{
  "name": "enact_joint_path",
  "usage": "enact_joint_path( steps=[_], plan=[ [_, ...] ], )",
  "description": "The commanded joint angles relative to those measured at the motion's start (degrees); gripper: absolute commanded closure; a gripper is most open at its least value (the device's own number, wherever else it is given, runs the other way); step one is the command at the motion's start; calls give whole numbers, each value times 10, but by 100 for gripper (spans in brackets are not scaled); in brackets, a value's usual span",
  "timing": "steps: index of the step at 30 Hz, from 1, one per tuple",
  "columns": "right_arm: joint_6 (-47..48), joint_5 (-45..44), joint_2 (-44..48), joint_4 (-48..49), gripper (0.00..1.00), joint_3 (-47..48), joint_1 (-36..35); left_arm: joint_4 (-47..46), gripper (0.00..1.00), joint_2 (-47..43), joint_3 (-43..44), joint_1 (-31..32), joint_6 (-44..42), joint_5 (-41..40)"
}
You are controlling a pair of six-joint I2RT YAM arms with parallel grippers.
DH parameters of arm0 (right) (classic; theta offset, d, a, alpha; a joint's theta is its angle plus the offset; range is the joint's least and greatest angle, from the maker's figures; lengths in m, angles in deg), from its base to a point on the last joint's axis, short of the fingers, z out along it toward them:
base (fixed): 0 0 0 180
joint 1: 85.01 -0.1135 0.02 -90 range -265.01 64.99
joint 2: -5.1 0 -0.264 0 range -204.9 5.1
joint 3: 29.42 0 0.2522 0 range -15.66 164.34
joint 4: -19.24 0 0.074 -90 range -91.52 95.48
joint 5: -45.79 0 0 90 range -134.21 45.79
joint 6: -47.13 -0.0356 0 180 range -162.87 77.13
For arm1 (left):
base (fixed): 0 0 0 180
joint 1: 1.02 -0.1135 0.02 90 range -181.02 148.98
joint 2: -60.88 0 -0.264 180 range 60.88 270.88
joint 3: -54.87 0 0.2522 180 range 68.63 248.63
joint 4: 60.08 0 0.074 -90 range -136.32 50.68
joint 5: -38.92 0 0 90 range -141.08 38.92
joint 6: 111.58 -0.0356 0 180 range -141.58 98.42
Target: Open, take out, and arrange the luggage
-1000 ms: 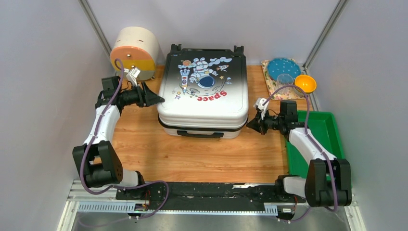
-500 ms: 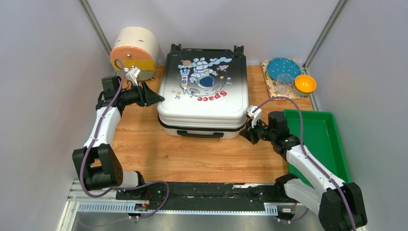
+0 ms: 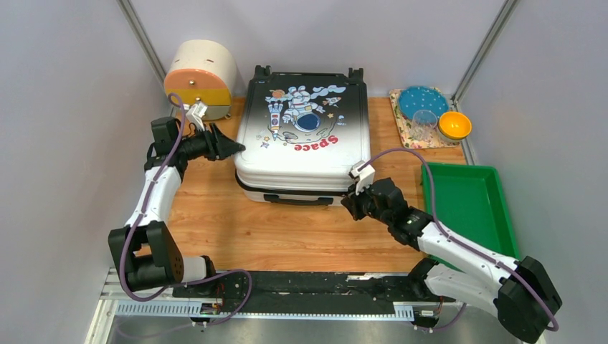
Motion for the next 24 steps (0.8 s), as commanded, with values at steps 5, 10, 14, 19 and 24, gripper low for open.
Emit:
enact_joint_path(
  steps=[5, 10, 14, 19, 24],
  plan=[
    [-55, -115, -17, 55, 100, 78, -30, 67, 37, -3, -78, 47, -16, 5],
    [-20, -130, 29, 31, 100, 57, 11, 114, 37, 6, -68, 95, -66, 17],
    [5, -90, 73, 10, 100, 37, 73, 118, 38, 19, -66, 164, -82, 23],
    [8, 21, 89, 12, 100, 18, 137, 77, 38, 43, -62, 235, -38, -3],
    [-44, 85, 70, 70, 100, 0, 118, 12, 38, 67, -64, 238, 30, 3]
  ],
)
